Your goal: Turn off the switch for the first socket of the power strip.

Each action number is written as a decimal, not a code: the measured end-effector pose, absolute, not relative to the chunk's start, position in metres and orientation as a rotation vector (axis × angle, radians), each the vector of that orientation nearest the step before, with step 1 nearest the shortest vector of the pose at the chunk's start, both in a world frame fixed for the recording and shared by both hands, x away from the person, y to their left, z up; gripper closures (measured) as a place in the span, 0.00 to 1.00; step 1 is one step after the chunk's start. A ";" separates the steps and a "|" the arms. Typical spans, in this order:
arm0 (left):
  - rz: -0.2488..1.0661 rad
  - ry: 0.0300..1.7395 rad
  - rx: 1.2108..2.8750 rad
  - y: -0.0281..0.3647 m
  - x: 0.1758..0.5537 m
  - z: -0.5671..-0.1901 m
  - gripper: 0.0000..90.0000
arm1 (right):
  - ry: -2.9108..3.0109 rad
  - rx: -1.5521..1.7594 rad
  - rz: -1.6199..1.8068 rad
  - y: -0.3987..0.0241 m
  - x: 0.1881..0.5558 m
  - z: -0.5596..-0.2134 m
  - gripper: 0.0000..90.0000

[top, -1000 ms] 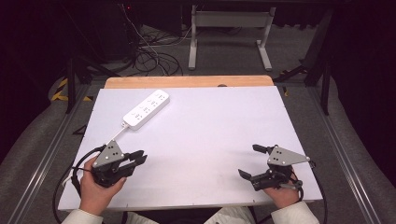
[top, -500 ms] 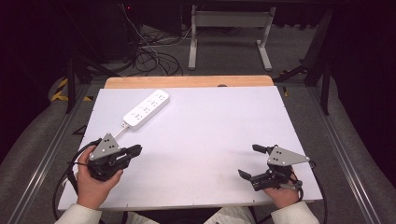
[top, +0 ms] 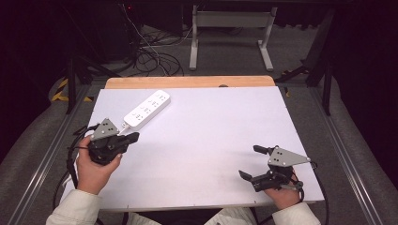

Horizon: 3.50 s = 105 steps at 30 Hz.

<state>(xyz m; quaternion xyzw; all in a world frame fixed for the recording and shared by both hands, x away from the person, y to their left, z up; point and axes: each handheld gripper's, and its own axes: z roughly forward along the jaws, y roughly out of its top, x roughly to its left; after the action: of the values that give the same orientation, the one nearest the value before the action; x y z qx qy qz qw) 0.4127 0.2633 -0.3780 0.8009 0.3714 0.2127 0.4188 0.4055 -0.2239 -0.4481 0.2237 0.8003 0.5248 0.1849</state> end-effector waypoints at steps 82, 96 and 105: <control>0.611 1.383 1.837 0.300 0.561 -0.446 1.00 | 2.269 0.614 1.490 -0.225 0.405 -0.449 0.02; 0.605 1.404 1.885 0.297 0.569 -0.460 1.00 | 2.272 0.610 1.497 -0.225 0.404 -0.449 0.02; 0.636 1.399 1.879 0.296 0.573 -0.464 1.00 | 2.272 0.609 1.500 -0.226 0.404 -0.449 0.02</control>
<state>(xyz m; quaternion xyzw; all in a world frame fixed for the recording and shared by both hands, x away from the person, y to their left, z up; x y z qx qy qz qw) 0.5730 0.2961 -0.4636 0.7254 0.5398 0.2453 0.3496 0.4043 -0.2262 -0.4495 0.2150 0.8019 0.5294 0.1747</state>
